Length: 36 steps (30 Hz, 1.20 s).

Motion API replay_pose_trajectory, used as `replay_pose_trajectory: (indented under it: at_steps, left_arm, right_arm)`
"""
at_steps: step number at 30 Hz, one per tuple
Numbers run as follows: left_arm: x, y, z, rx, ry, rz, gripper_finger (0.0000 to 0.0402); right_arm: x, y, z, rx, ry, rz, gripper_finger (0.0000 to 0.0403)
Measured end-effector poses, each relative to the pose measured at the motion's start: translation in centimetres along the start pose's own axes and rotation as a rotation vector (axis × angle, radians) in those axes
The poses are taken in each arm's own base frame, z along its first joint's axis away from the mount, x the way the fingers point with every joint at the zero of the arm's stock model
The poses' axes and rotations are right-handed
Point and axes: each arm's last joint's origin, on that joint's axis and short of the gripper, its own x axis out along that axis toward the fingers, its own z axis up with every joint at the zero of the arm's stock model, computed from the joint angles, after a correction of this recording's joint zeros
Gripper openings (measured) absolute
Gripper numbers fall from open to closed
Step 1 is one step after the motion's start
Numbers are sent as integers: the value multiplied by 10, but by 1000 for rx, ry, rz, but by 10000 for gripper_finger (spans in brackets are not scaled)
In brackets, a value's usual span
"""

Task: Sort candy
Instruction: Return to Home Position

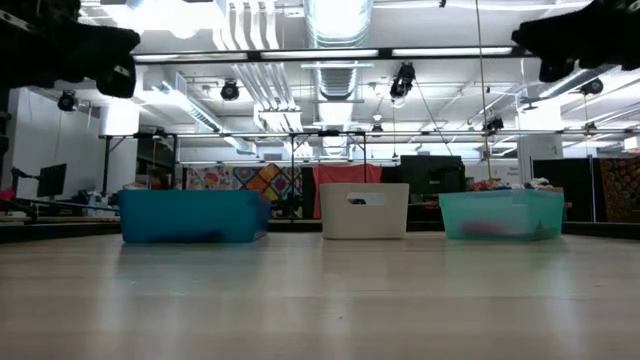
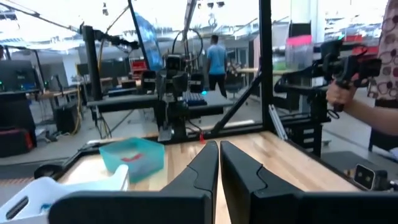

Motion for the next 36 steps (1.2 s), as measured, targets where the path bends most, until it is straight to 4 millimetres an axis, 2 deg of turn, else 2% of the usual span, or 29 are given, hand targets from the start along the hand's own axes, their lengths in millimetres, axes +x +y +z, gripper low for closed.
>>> replay_pose_trajectory:
  at_steps: [4, 6, 11, 14, 18, 24, 31, 36]
  left_arm:
    - [3, 0, -8, -13, -17, 1, 1]
    - [5, 0, -18, -37, -25, -1, 1]
    - [5, 0, -25, -88, 22, -5, 1]
    - [5, -1, -28, -122, 59, 1, 1]
    - [7, 0, -33, -262, 111, 30, 1]
    - [9, 1, -35, -341, 146, 39, 1]
    - [11, 1, -38, -349, 178, 42, 1]
    - [12, 1, -39, -353, 198, 44, 1]
  right_arm:
    - [-3, 0, -6, -61, 25, 3, 84]
    - [-1, 1, -7, -80, 12, 7, 81]
    - [3, 8, -38, -103, 37, 32, 75]
    - [3, 8, -43, -100, 89, 36, 75]
    - [3, 8, -44, -92, 105, 32, 77]
    - [4, 9, -45, 15, 112, 38, 72]
    - [4, 9, -45, 302, 121, 22, 82]
    - [4, 9, -45, 327, 125, 20, 88]
